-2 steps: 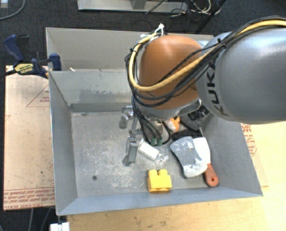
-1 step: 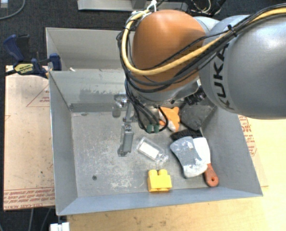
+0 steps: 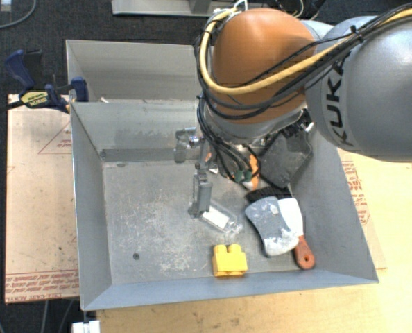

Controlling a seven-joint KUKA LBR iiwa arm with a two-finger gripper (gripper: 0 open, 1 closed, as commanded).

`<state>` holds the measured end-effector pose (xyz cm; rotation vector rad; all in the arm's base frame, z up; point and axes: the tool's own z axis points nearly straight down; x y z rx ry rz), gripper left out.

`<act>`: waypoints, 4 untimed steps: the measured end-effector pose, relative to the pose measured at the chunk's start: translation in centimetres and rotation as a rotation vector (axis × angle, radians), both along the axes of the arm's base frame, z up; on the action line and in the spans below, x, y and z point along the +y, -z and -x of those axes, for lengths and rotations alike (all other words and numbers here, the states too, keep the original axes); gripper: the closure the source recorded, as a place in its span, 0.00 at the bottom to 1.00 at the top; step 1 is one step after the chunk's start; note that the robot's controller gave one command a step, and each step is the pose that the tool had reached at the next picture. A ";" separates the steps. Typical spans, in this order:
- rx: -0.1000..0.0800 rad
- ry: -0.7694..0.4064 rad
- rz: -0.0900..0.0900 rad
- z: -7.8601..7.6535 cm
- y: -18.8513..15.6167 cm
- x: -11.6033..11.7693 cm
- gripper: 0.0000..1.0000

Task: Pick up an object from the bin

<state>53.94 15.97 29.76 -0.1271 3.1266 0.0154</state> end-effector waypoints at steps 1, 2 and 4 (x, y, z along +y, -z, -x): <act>0.001 0.058 0.005 1.1 5.5 -1.5 0.00; -0.004 0.103 -0.003 -2.5 10.8 -2.3 0.00; -0.001 -0.005 -0.002 -4.5 13.8 -5.8 0.00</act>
Offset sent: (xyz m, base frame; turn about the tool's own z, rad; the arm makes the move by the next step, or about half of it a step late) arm 0.0832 -0.0479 -0.1690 -0.0557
